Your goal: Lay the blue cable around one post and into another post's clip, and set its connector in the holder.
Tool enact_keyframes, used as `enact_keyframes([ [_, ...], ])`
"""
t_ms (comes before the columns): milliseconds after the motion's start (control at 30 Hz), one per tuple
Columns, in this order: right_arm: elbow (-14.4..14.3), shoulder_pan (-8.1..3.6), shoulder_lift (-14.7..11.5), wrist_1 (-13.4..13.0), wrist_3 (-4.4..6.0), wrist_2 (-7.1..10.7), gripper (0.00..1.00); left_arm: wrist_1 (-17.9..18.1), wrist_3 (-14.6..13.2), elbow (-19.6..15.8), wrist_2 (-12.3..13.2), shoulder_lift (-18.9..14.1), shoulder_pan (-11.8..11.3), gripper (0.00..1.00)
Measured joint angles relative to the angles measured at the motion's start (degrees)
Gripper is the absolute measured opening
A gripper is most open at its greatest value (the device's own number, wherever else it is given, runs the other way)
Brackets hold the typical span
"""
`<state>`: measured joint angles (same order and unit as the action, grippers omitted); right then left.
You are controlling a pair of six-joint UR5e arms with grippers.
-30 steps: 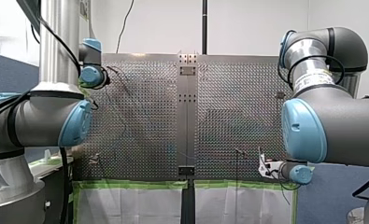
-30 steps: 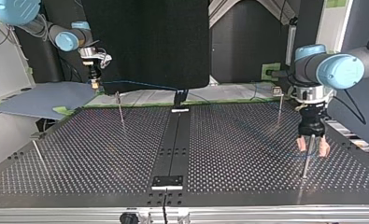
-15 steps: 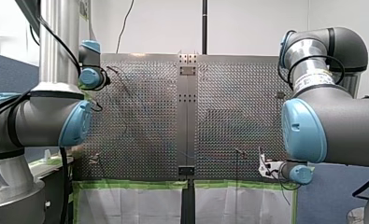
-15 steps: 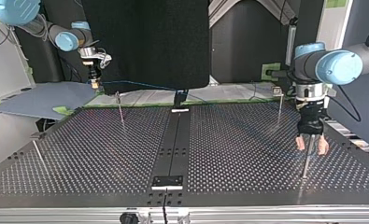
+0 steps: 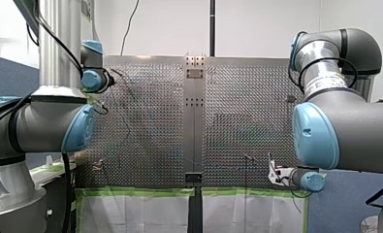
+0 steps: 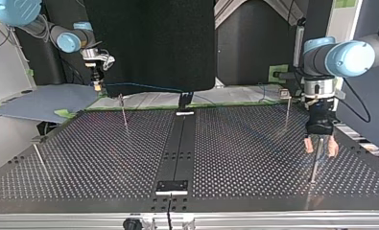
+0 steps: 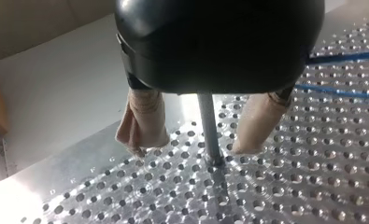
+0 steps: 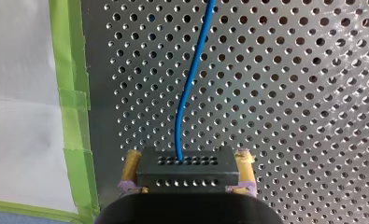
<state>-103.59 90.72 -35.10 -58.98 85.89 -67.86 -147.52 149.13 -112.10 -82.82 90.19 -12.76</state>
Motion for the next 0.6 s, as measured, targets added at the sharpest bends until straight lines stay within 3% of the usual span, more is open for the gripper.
enact_keyframes([
  [367, 0.00, 0.03, 0.01, 0.00, 0.00, 0.00, 0.00, 1.60, 2.45, -2.13, 0.41, -2.26, -0.28, 1.00],
  [600, 0.00, 0.02, 0.04, 0.00, 0.00, 0.00, 0.00, 3.80, 5.01, -3.50, 2.16, -2.61, -0.32, 1.00],
])
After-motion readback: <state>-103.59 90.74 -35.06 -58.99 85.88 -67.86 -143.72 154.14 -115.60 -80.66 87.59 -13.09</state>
